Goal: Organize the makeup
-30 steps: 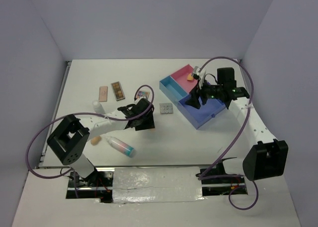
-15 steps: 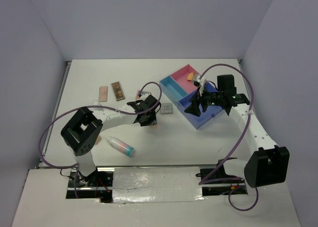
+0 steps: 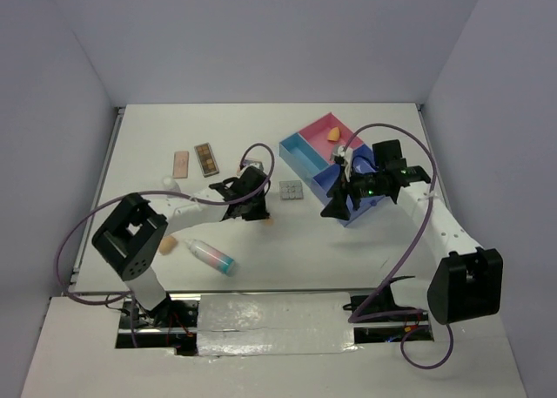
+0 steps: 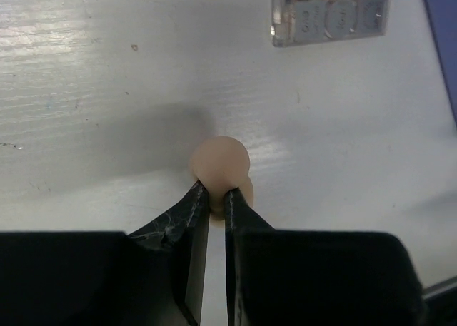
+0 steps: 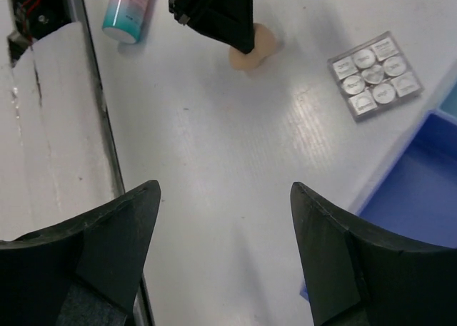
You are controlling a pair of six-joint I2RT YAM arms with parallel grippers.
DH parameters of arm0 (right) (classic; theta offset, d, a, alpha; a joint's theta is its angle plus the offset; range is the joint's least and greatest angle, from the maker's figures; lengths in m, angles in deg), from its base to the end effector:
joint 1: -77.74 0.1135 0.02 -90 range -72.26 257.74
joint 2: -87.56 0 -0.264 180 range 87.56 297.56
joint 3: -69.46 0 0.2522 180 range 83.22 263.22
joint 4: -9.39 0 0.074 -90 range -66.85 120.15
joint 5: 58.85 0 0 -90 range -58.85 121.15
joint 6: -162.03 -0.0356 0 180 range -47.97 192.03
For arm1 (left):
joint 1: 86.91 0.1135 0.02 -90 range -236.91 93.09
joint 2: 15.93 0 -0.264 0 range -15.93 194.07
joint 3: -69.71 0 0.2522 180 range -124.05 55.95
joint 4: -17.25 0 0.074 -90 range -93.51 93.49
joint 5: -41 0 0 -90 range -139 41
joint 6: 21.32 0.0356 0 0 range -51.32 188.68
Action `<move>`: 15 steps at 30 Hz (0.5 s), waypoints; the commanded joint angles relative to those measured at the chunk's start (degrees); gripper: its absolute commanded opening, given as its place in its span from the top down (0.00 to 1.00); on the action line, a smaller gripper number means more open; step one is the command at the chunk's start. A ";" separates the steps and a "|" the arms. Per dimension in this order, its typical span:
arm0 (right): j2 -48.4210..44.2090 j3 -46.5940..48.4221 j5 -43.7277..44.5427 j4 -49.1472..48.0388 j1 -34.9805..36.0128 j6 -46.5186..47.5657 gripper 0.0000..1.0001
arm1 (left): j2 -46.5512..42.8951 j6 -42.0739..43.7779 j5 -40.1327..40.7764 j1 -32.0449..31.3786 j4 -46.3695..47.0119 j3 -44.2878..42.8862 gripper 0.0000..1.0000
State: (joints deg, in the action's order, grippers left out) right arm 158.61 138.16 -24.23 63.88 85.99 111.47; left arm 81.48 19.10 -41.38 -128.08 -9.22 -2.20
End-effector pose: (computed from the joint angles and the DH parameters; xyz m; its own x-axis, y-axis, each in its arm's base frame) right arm 0.2311 0.0631 0.2740 -0.3050 -0.4089 -0.8601 -0.9333 0.3080 0.1846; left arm 0.2658 -0.2262 0.1806 -0.8344 -0.2728 -0.4790 -0.0682 0.9134 -0.4013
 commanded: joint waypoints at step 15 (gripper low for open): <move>10.43 4.48 -9.22 -2.66 9.14 -12.54 0.01 | -27.17 6.52 -20.71 0.39 55.20 31.41 1.00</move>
State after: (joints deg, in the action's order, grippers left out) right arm 169.32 140.35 -30.59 63.36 92.68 100.48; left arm 57.61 25.85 -58.41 -127.71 28.02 25.27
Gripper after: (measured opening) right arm 0.988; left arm 0.229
